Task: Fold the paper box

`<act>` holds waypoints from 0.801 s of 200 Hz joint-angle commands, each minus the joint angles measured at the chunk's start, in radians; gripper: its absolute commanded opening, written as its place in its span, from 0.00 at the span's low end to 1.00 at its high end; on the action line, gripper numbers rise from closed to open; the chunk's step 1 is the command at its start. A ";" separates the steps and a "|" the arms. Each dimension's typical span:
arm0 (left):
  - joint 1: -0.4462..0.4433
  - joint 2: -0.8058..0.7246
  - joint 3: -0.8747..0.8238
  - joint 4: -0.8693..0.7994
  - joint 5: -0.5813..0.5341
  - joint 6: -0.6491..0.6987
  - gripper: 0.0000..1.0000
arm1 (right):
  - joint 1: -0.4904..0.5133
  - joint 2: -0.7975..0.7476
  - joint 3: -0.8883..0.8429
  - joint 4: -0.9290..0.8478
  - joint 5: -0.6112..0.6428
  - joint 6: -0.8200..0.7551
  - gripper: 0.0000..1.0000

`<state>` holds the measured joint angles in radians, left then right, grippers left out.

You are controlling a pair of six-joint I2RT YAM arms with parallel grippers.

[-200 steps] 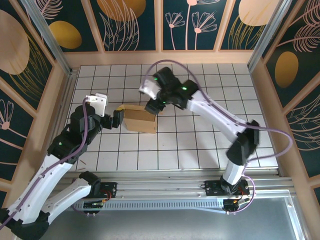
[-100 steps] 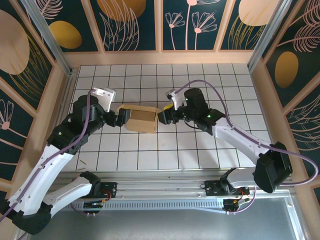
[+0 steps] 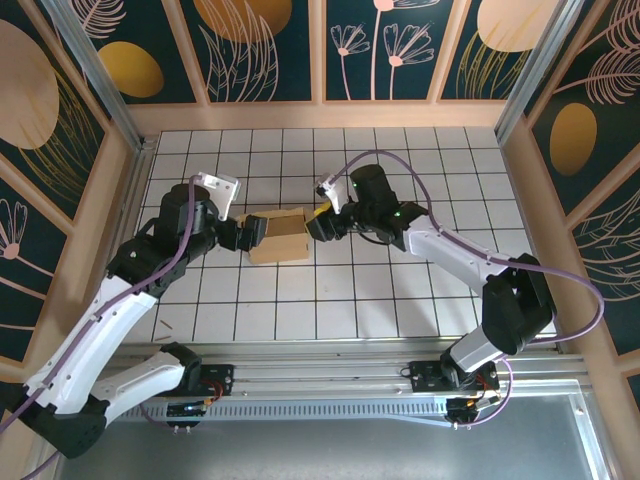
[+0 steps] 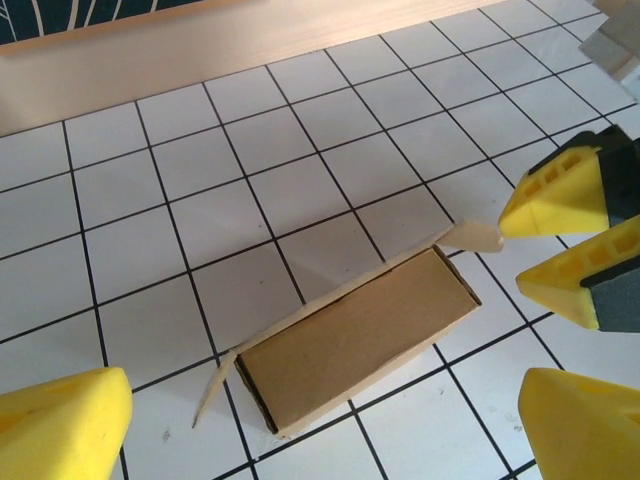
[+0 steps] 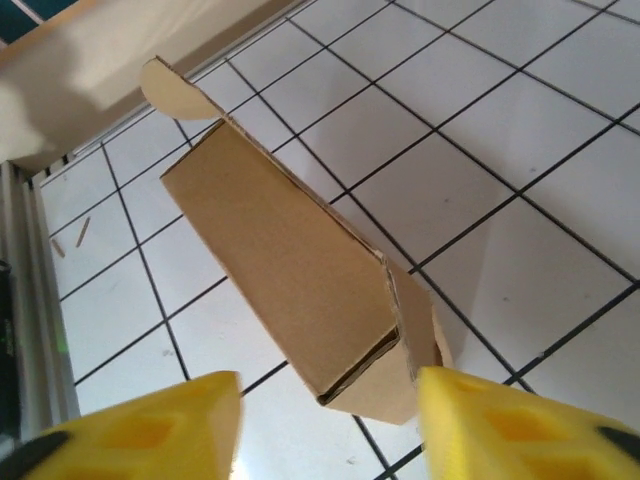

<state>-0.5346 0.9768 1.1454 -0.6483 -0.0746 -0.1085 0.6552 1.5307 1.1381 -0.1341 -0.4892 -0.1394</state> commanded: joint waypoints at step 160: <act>0.004 0.061 0.101 0.021 0.042 0.064 0.99 | -0.091 0.086 0.179 -0.128 0.023 -0.488 0.00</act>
<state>-0.5346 1.0325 1.2175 -0.6476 -0.0704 -0.0883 0.6033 1.6764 1.2690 -0.1604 -0.4671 -0.4660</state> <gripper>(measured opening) 0.990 0.056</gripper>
